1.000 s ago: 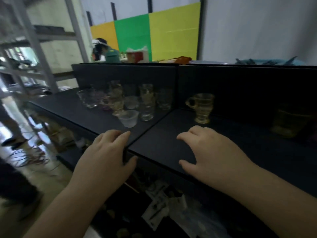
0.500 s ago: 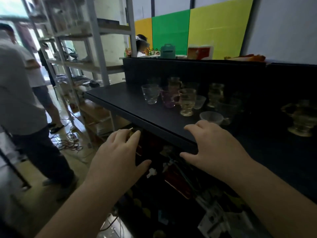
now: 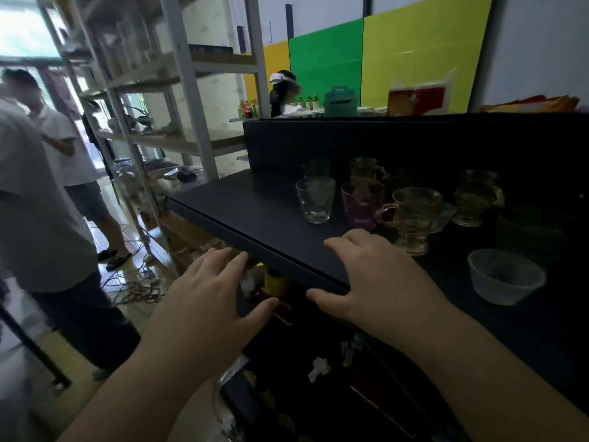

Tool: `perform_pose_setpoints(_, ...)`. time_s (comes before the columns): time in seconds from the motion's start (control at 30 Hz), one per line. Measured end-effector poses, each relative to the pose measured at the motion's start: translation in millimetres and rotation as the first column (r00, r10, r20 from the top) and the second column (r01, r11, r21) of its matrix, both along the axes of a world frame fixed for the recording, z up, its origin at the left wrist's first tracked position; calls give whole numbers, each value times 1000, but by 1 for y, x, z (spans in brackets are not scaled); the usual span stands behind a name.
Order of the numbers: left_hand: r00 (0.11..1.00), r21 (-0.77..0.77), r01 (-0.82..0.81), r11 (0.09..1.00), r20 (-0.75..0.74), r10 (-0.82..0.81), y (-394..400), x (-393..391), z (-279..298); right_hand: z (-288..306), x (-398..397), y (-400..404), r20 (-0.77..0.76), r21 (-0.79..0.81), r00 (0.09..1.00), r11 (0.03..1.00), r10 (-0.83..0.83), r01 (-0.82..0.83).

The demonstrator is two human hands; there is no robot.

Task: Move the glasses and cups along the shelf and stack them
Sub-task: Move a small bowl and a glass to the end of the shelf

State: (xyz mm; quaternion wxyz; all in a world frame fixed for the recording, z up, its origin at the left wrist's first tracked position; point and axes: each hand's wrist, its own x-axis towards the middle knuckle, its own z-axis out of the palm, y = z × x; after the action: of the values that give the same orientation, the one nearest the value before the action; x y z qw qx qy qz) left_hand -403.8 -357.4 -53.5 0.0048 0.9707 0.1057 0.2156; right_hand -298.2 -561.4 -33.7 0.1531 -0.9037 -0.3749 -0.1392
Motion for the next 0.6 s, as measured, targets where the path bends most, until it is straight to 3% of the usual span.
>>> perform_pose_setpoints(0.27,999,-25,37,999,-4,-37,78,51,-6,-4,42,75,2,37,999,998,-42,42)
perform_pose_setpoints(0.6,946,-15,323,946,-21,-324,183,123,-4,-9,58,160,10,-53,955,953,-298,298)
